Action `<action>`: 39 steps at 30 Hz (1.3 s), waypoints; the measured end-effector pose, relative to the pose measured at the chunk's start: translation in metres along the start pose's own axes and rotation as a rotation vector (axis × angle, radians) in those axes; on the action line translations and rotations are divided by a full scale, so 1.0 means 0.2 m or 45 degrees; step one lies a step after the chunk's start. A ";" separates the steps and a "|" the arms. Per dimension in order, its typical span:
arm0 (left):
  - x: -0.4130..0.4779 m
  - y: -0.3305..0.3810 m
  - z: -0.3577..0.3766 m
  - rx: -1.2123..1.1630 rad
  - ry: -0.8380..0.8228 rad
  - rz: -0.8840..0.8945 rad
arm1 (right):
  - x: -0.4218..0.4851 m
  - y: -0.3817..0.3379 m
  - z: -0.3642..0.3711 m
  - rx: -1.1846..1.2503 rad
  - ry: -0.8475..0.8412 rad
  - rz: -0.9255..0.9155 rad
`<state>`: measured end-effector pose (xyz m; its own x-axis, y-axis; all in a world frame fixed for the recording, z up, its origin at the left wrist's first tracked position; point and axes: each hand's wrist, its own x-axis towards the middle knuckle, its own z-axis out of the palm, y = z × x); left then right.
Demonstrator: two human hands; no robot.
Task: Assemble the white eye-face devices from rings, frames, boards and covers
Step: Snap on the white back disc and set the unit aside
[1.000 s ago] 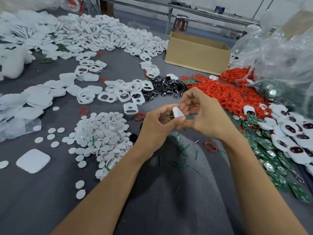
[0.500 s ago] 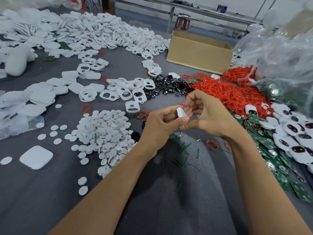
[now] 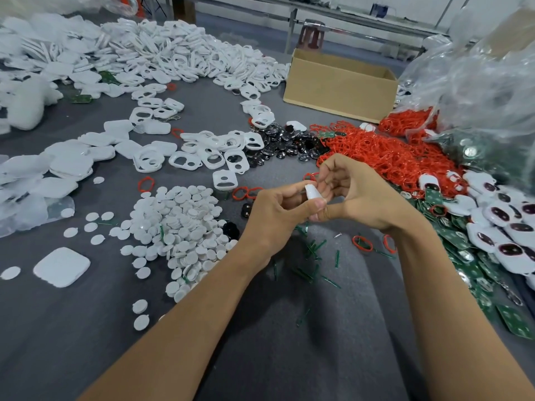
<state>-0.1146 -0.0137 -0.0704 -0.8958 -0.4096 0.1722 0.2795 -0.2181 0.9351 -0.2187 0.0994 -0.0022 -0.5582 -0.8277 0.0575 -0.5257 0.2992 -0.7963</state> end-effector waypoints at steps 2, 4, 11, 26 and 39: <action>-0.01 0.00 0.00 0.008 -0.033 0.030 | 0.00 0.00 -0.01 0.041 -0.019 0.024; -0.01 0.01 0.00 0.010 -0.054 0.042 | -0.01 0.00 -0.01 0.046 -0.037 0.035; -0.01 0.01 0.01 0.016 -0.053 0.012 | -0.02 -0.01 -0.02 0.036 -0.055 0.026; 0.01 0.03 -0.01 -0.345 0.008 -0.144 | -0.02 -0.06 -0.03 0.045 -0.043 -0.154; 0.02 0.07 -0.04 -0.628 -0.017 -0.364 | -0.01 -0.05 -0.07 0.732 0.207 -0.132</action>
<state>-0.1120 -0.0254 -0.0584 -0.9629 -0.2633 -0.0597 0.1507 -0.7076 0.6904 -0.2208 0.1051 0.0131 -0.6374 -0.7421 0.2073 -0.1769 -0.1209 -0.9768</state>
